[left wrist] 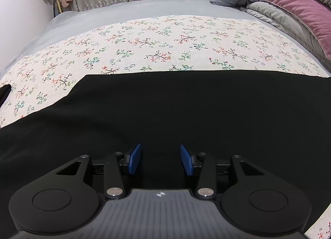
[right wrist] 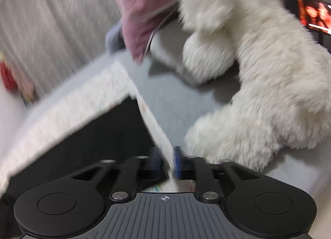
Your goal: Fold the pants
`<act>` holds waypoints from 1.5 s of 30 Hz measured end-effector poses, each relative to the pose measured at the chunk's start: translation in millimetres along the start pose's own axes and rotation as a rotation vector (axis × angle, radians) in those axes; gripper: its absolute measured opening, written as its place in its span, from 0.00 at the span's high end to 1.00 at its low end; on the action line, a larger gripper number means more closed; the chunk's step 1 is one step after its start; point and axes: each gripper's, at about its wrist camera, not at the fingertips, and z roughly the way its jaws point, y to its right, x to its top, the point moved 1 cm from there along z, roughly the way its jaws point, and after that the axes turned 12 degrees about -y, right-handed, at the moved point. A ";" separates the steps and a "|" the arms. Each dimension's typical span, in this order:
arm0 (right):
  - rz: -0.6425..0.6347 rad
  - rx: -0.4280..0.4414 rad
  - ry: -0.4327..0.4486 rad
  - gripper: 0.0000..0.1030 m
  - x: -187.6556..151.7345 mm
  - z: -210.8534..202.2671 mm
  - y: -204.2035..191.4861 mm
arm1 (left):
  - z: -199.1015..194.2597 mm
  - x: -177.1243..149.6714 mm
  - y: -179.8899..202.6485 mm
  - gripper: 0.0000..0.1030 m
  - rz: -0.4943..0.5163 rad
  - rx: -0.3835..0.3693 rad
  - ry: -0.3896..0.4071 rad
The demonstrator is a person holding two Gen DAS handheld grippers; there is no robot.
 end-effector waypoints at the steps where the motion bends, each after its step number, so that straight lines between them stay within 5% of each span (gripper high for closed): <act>1: 0.004 0.036 -0.006 0.36 0.3 3.6 -1.5 | 0.2 0.1 1.0 0.42 0.001 0.002 0.001; 4: -0.083 -0.035 -0.043 0.34 -3.2 24.5 -19.3 | 0.3 -0.2 3.0 0.42 0.000 0.004 0.003; 5: -0.116 -0.077 -0.050 0.44 -3.9 31.1 -24.2 | 0.0 -0.9 2.6 0.42 0.000 0.004 0.004; 6: -0.137 -0.118 -0.060 0.81 -4.7 36.9 -27.6 | -0.6 -1.6 1.7 0.41 -0.001 0.003 0.003; 9: -0.168 -0.145 -0.065 0.93 -5.7 29.7 -33.5 | -3.2 -3.7 -4.4 0.41 -0.010 0.001 0.000; 16: -0.179 -0.165 -0.123 0.91 -8.3 23.1 -31.0 | -2.9 -4.3 -12.1 0.38 -0.036 0.008 -0.011; 19: -0.164 -0.183 -0.124 0.78 -9.1 29.1 -30.0 | -5.1 -4.5 -11.3 0.38 -0.041 0.010 -0.012; 21: -0.105 -0.171 -0.095 0.52 -5.2 15.5 -24.8 | -7.3 -5.9 -11.9 0.38 -0.044 0.002 -0.013; 25: 0.048 -0.050 -0.084 0.49 -4.4 -7.9 -11.0 | -14.1 -7.8 -8.3 0.38 -0.054 -0.049 -0.019; 30: 0.312 0.204 -0.228 0.48 -29.2 9.3 6.7 | -28.0 -15.4 20.1 0.37 -0.002 -0.119 0.004; 37: 0.323 0.193 -0.163 0.49 -30.2 34.7 -2.7 | -29.2 -28.2 65.3 0.34 0.139 -0.120 0.015; 45: 0.318 0.162 -0.084 0.50 -26.5 46.5 -9.8 | -30.4 -31.2 65.3 0.33 0.156 -0.123 0.028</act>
